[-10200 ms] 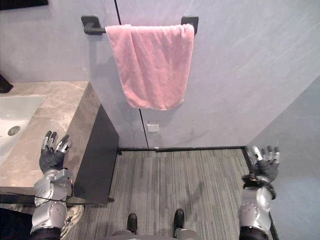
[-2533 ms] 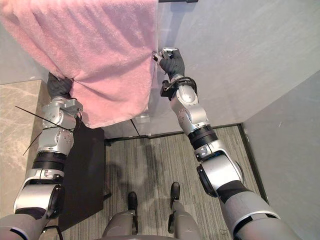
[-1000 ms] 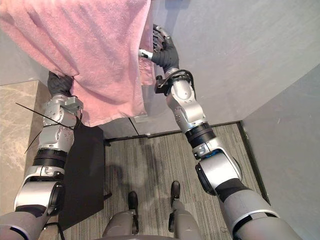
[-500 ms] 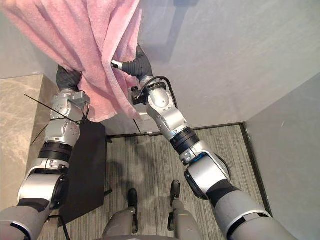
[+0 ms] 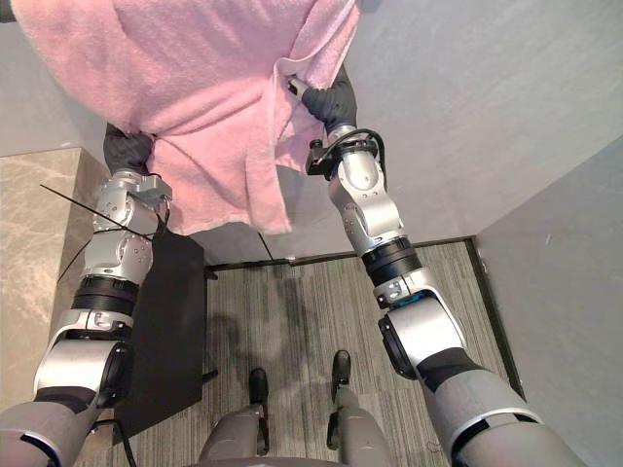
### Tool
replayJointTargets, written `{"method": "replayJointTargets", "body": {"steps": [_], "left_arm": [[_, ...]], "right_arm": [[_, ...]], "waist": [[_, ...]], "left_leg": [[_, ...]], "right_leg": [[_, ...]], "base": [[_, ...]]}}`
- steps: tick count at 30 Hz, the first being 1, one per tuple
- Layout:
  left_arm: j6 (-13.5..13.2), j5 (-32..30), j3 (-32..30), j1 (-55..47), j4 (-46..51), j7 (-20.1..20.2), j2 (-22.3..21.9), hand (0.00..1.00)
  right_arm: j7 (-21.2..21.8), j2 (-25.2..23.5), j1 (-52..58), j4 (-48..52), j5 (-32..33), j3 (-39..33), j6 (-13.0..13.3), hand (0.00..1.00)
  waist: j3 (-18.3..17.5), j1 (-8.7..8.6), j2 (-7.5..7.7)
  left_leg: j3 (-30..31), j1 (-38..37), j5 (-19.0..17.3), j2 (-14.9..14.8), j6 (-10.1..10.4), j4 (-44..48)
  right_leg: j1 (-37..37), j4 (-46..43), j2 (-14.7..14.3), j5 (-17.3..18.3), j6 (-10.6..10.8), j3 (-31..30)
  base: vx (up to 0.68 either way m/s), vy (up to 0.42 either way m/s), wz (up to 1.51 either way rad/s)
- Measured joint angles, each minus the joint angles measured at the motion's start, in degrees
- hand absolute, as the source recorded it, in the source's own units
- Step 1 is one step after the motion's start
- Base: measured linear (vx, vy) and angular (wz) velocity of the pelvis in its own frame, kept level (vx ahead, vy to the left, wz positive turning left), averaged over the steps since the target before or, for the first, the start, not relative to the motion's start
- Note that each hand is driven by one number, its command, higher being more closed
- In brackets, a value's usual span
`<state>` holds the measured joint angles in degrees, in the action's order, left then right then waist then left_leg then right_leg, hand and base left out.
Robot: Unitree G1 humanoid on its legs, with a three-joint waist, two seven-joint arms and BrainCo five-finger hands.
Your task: Organize washtable
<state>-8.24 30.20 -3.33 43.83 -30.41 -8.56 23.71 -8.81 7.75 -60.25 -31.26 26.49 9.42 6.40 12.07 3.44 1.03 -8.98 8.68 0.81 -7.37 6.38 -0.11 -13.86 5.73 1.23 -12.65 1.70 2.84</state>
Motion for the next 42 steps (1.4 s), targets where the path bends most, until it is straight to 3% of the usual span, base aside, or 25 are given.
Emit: {"method": "replayJointTargets", "body": {"steps": [9,16,25,32,33,34,35,39,42], "left_arm": [[-0.05,-0.03,-0.01,0.0,1.84,0.84,-0.19,1.0],[-0.05,-0.02,-0.97,-0.41,1.84,0.82,-1.52,1.0],[-0.06,0.0,-3.35,-2.33,1.84,0.56,-2.45,1.0],[-0.81,-0.04,-6.29,-3.56,1.81,-2.68,-2.68,1.0],[-1.01,-0.11,-6.43,-4.11,1.81,-3.0,-2.68,0.0],[-1.02,-0.19,-6.42,-4.58,1.81,-3.01,-2.68,0.0],[-1.02,-0.41,-6.42,-4.85,1.81,-3.01,-2.68,0.0],[-1.02,-0.62,-6.89,-6.46,1.81,-2.47,-1.99,0.0],[-0.94,0.28,-6.12,-7.48,1.82,0.75,0.66,0.0]], "right_arm": [[-0.19,-0.06,3.61,3.35,4.78,-1.54,-0.01,1.0],[-0.14,-0.13,4.54,3.9,4.88,-1.57,-0.01,1.0],[0.19,-0.85,5.2,3.9,4.37,0.22,-0.14,1.0],[0.2,-2.98,5.2,3.89,2.75,2.91,-0.16,1.0],[0.2,-2.97,5.2,3.89,2.37,3.61,-0.16,1.0],[0.21,-2.97,5.2,3.89,2.3,3.69,-0.17,1.0],[0.2,-2.97,5.2,3.89,2.28,3.69,-0.17,0.0],[0.24,-2.16,5.2,3.24,2.54,3.56,-0.29,0.0],[1.25,1.12,5.26,2.19,4.99,3.34,-0.58,0.0]], "waist": [[-0.02,-0.45,0.04],[-0.04,-0.89,0.07],[-0.07,0.29,0.12],[-0.34,0.55,0.57],[-0.43,0.62,0.71],[-0.46,0.62,0.76],[-0.46,0.62,0.77],[-0.47,0.59,0.78],[-0.47,0.57,0.78]], "left_leg": [[-1.22,-0.7,-0.01,0.15,-0.01,-0.12],[-1.99,-1.69,0.1,0.26,-0.16,-1.19],[-1.82,-2.67,0.1,0.21,-0.17,-1.7],[-0.72,-2.99,0.16,0.17,-0.25,-1.76],[-0.66,-2.99,0.17,0.17,-0.26,-1.77],[-0.62,-2.99,0.18,0.18,-0.26,-1.78],[-0.61,-2.99,0.18,0.18,-0.27,-1.79],[-0.58,-2.99,0.26,0.2,-0.28,-1.79],[-0.54,-3.0,0.27,0.18,-0.27,-1.78]], "right_leg": [[0.0,0.0,-0.01,-0.03,-0.01,-1.71],[0.16,0.0,-0.07,-0.03,-0.01,-2.25],[1.01,0.01,-0.11,-0.02,-0.01,-1.59],[1.87,0.05,-0.04,-0.01,0.0,-0.86],[1.89,0.06,-0.03,-0.01,0.0,-0.79],[1.9,0.07,-0.01,-0.01,0.0,-0.72],[1.9,0.07,-0.01,-0.01,0.0,-0.71],[1.92,0.05,0.01,-0.01,0.0,-0.39],[1.94,0.05,0.01,-0.01,0.0,-0.25]], "base": [[0.0,0.027,-0.06],[0.01,0.035,-0.05],[0.02,0.032,0.01],[0.0,0.037,0.08],[0.0,0.031,0.03],[0.0,0.031,0.02],[0.0,0.0,0.0],[0.0,0.0,0.0],[0.0,0.021,0.0]]}}
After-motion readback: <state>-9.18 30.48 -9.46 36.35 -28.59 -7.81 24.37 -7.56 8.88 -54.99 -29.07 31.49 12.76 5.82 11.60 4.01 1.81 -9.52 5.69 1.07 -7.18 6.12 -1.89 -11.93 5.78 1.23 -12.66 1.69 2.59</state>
